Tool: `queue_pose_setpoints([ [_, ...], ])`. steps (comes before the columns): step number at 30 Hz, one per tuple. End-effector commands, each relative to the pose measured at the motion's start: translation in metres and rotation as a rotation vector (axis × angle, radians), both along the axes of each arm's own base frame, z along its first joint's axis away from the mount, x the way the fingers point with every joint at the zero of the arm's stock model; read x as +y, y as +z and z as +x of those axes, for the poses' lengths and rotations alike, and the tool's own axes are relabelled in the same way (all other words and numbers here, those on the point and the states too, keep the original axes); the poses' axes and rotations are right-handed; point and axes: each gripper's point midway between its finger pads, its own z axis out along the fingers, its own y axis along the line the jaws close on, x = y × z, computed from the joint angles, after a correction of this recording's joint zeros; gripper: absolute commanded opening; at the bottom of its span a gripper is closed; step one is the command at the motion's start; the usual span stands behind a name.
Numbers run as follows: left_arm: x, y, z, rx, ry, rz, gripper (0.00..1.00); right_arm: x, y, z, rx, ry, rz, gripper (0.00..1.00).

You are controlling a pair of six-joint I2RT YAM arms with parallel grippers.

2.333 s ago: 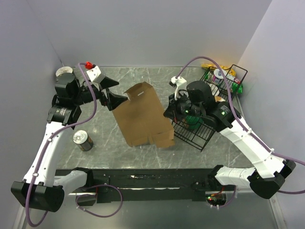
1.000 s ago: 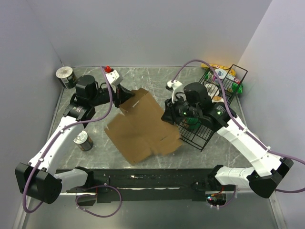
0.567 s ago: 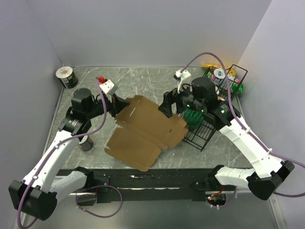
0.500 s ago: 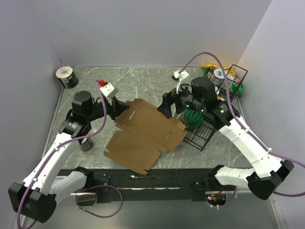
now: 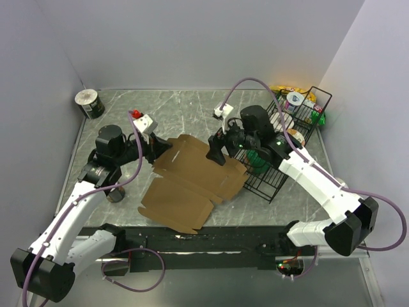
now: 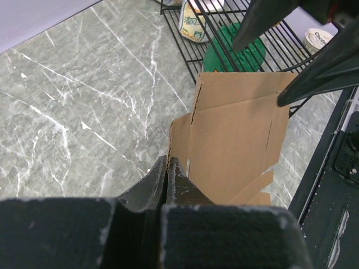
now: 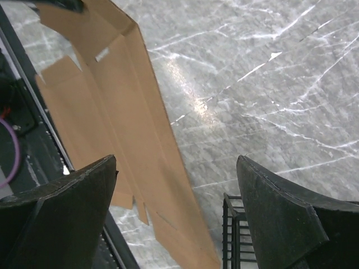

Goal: Fold the paper box

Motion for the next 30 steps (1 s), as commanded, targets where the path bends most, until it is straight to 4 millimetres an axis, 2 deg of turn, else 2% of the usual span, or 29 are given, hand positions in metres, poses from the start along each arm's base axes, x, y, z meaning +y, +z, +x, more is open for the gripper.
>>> queue_pose_setpoints([
  [1,-0.003,0.007,-0.007,-0.027,-0.039,-0.011,0.01,0.009,-0.005,0.005,-0.044,0.041,0.017,0.87],
  [2,-0.003,0.007,-0.007,-0.028,-0.041,-0.012,0.01,0.011,-0.006,0.005,-0.039,0.048,0.023,0.82],
  [3,-0.003,0.007,-0.006,-0.028,-0.036,-0.011,0.01,0.012,-0.009,0.005,-0.031,0.052,0.024,0.72],
  [8,-0.002,0.003,0.003,-0.016,-0.019,-0.015,0.01,0.021,-0.017,-0.002,-0.028,0.081,0.036,0.48],
  [10,-0.004,0.0,0.006,0.008,-0.039,-0.024,0.01,0.023,-0.024,-0.004,-0.018,0.088,0.033,0.29],
  [12,-0.005,-0.002,0.009,0.028,-0.031,-0.026,0.01,0.025,-0.027,-0.002,-0.026,0.08,0.028,0.18],
  [14,0.0,-0.011,0.02,0.079,0.038,-0.021,0.06,0.024,-0.033,0.001,-0.032,0.057,0.009,0.14],
  [15,0.002,-0.011,0.024,0.092,0.068,-0.026,0.11,0.019,-0.038,0.008,-0.048,0.011,-0.024,0.05],
  [16,0.005,-0.012,0.029,0.11,0.105,-0.031,0.43,0.017,-0.038,0.012,-0.065,-0.014,-0.046,0.03],
  [17,0.011,-0.012,0.036,0.139,0.176,-0.053,0.62,0.015,-0.045,0.017,-0.067,-0.039,-0.079,0.0],
  [19,0.019,-0.016,0.042,0.166,0.26,-0.084,0.92,0.01,-0.049,0.026,-0.094,-0.082,-0.144,0.0],
  [20,0.027,-0.015,0.05,0.176,0.345,-0.12,0.98,0.01,-0.057,0.029,-0.088,-0.087,-0.176,0.0],
  [21,0.032,-0.026,0.051,0.2,0.387,-0.126,0.99,0.009,-0.06,0.032,-0.1,-0.089,-0.207,0.0],
  [22,0.038,-0.025,0.051,0.2,0.427,-0.143,0.96,0.007,-0.063,0.035,-0.105,-0.106,-0.242,0.0],
  [26,0.057,-0.051,0.05,0.284,0.591,-0.233,0.96,0.015,-0.085,0.038,-0.102,-0.092,-0.335,0.0],
  [27,0.061,-0.066,0.05,0.301,0.628,-0.252,0.96,0.014,-0.089,0.04,-0.105,-0.106,-0.359,0.0],
  [28,0.062,-0.071,0.047,0.315,0.639,-0.276,0.96,0.016,-0.088,0.043,-0.111,-0.115,-0.373,0.0],
  [29,0.062,-0.078,0.045,0.357,0.66,-0.315,0.96,0.012,-0.099,0.046,-0.106,-0.139,-0.426,0.0],
  [30,0.065,-0.098,0.04,0.39,0.68,-0.312,0.96,0.015,-0.102,0.045,-0.11,-0.143,-0.453,0.0],
])
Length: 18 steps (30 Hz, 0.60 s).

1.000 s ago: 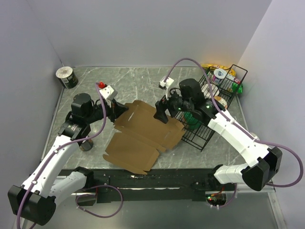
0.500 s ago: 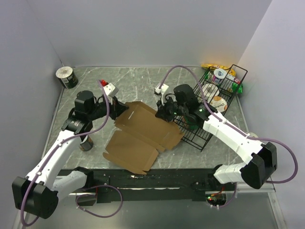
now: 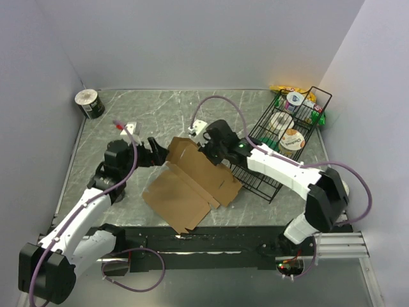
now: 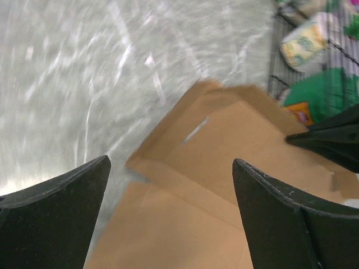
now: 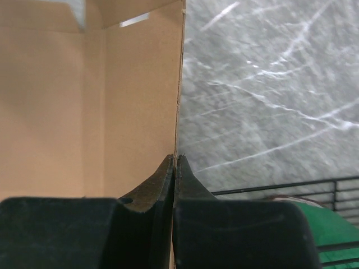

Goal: Fold the paper box

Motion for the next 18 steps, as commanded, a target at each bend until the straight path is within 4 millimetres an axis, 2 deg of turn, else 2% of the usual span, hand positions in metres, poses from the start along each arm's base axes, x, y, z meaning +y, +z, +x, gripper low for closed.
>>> queue_pose_setpoints([
  [1,0.016,-0.022,0.002,0.043,0.187,-0.155,0.96,0.001,0.01,0.018,-0.097,-0.061,-0.123,0.0],
  [3,0.02,-0.043,-0.005,0.08,0.212,-0.158,0.96,0.004,0.0,0.017,-0.107,-0.077,-0.186,0.0],
  [9,0.032,-0.075,-0.021,0.114,0.243,-0.117,0.96,0.008,-0.008,0.017,-0.201,-0.182,-0.322,0.0],
  [14,0.025,-0.111,-0.039,0.195,0.205,-0.135,0.99,0.011,-0.015,0.008,-0.221,-0.259,-0.357,0.0],
  [18,0.023,-0.107,-0.039,0.184,0.189,-0.13,0.97,0.022,-0.019,-0.006,-0.2,-0.254,-0.308,0.0],
])
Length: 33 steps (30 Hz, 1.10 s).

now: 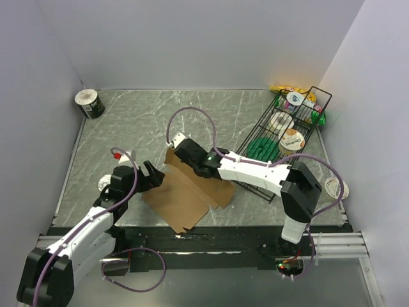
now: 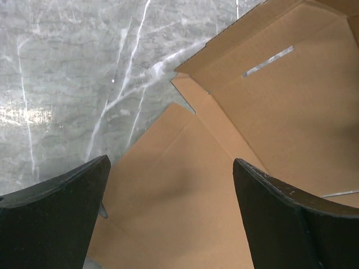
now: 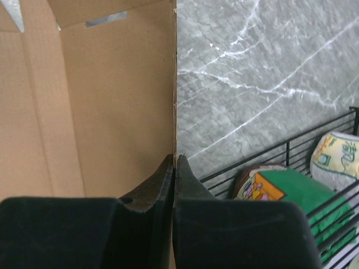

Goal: Fold the paper box

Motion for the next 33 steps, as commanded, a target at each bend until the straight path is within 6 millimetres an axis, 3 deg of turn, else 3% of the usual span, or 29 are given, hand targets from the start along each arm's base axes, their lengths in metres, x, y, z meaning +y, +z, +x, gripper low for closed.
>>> queue_pose_setpoints([
  [1,-0.007,0.018,0.006,-0.058,-0.017,-0.038,0.96,0.006,0.006,-0.013,-0.016,-0.058,0.042,0.0],
  [7,-0.024,0.02,-0.001,-0.048,-0.083,-0.105,0.83,0.015,0.016,-0.022,-0.028,-0.057,0.043,0.0],
  [14,-0.051,0.008,-0.021,-0.041,-0.166,-0.23,0.72,0.005,0.028,-0.004,-0.095,-0.059,-0.002,0.0],
  [16,-0.057,0.01,-0.022,-0.056,-0.178,-0.253,0.67,0.003,0.031,0.001,-0.107,-0.049,-0.012,0.0],
  [17,-0.059,-0.002,-0.027,-0.029,-0.186,-0.247,0.64,0.004,0.034,0.003,-0.115,-0.044,-0.004,0.0],
  [19,-0.065,-0.004,-0.029,-0.038,-0.202,-0.272,0.56,0.004,0.036,0.005,-0.118,-0.034,-0.002,0.0],
  [20,-0.067,-0.014,-0.031,-0.007,-0.205,-0.265,0.54,0.006,0.038,0.005,-0.118,-0.031,0.004,0.0],
  [27,-0.078,-0.032,-0.031,0.032,-0.229,-0.248,0.48,0.014,0.052,-0.001,-0.091,-0.038,0.096,0.0],
  [33,-0.084,-0.046,-0.038,0.072,-0.23,-0.24,0.46,0.036,0.057,-0.022,-0.028,0.006,0.226,0.0],
])
